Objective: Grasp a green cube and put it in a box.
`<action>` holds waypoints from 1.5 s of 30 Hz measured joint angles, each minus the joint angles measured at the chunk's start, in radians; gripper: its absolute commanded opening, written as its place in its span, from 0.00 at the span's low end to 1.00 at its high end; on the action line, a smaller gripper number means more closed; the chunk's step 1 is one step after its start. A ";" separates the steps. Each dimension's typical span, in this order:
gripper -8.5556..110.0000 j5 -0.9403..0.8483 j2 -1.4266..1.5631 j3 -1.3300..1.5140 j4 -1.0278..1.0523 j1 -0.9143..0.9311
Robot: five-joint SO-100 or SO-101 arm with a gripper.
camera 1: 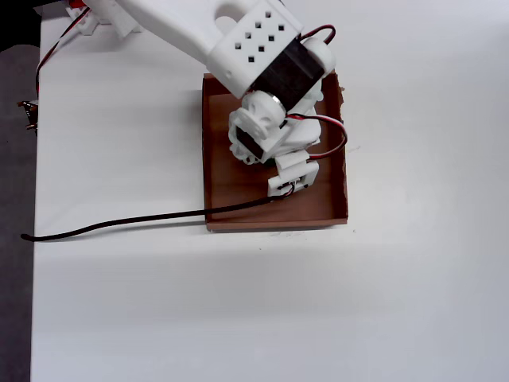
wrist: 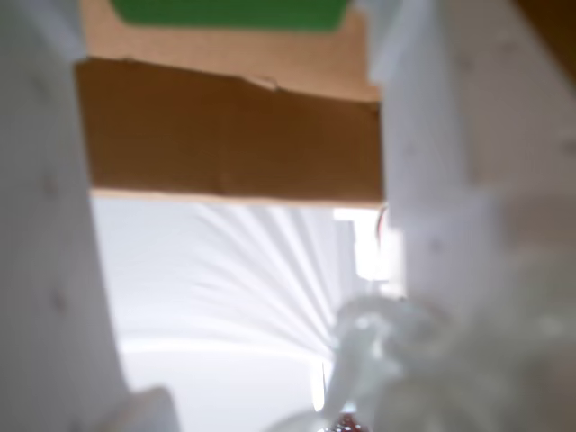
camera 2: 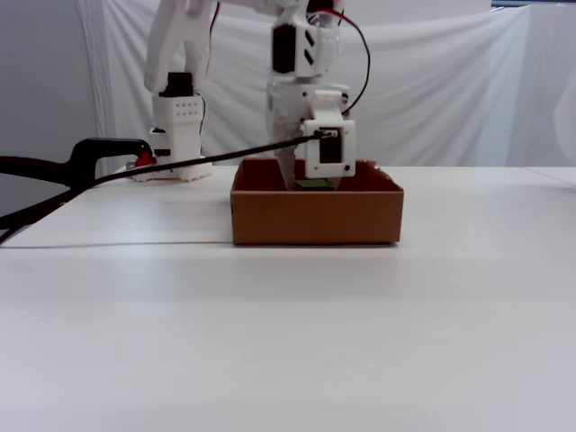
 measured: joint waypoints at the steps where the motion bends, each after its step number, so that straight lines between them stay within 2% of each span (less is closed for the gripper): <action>1: 0.26 0.003 0.000 0.000 0.000 0.006; 10: 0.26 0.021 0.176 0.005 0.055 0.155; 16: 0.26 0.046 0.385 0.124 0.107 0.316; 30: 0.26 0.057 0.925 0.678 0.147 0.672; 35: 0.26 0.057 1.132 0.948 0.092 0.782; 45: 0.26 0.057 1.514 1.345 0.035 0.871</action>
